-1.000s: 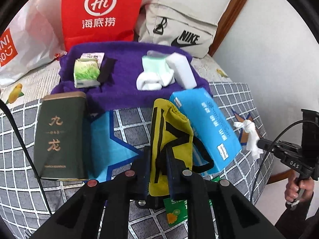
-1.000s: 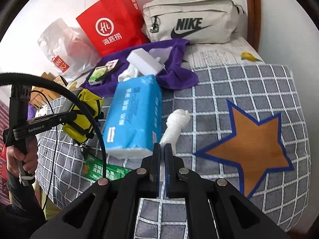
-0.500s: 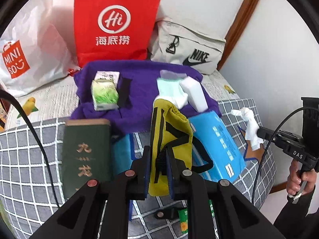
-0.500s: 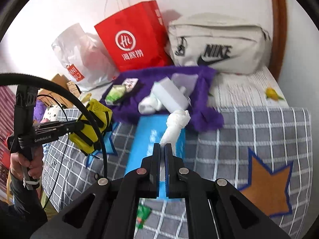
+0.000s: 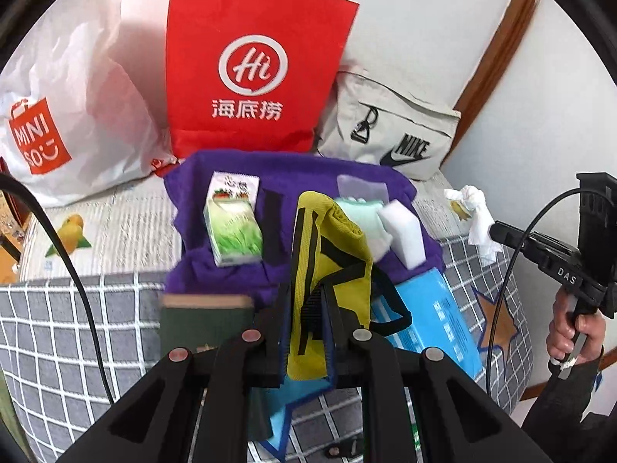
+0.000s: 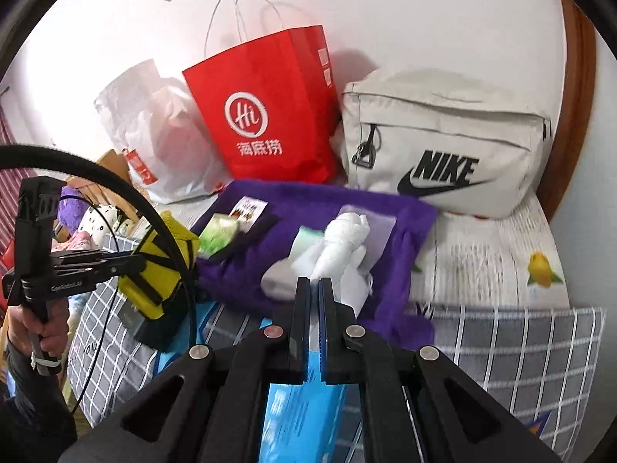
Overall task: Organize soft objects
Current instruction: 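Carry the yellow pouch with the left gripper and white cloth with the right toward the towel, then lay the white cloth on the towel with the right gripper while the left lays the yellow pouch there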
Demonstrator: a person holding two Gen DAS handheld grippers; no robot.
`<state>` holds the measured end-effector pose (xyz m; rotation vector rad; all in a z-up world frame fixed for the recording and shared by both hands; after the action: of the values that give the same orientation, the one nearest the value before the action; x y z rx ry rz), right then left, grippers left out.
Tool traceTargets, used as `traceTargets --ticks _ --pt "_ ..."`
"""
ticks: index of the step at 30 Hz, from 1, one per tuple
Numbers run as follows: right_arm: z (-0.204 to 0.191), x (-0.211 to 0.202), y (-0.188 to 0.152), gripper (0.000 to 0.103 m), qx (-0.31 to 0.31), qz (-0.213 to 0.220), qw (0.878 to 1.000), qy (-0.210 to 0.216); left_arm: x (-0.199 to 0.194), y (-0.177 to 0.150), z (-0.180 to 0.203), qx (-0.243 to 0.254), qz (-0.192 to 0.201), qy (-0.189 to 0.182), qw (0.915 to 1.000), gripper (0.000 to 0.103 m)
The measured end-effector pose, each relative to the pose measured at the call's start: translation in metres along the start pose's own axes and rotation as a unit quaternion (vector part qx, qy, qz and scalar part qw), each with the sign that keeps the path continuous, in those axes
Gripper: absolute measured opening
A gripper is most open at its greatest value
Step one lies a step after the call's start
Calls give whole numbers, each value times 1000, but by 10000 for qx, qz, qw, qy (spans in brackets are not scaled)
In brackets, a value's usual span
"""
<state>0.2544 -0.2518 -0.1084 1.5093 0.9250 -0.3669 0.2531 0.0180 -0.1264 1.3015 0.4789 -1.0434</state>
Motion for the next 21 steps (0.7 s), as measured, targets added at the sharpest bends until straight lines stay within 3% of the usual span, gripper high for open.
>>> traceTargets --ticks 7,21 --pt "13 27 26 5 -19 4 10000 -31 10 30 -19 -32 -1 167 9999 14" --pt "52 127 37 5 285 -747 9968 -18 50 57 -38 -269 -222 148 9993 14"
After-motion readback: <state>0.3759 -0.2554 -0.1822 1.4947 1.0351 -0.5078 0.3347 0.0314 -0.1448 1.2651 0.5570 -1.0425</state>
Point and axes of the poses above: each gripper's, at about its wrist camera, not at the fingertips, and x roughly the way its jaws point, z to its right, y to its top, the point moved 3 cm from there along x, roughly the way its jaws point, and after that the axes turned 1 degree about -z, right-handed, at the moved point
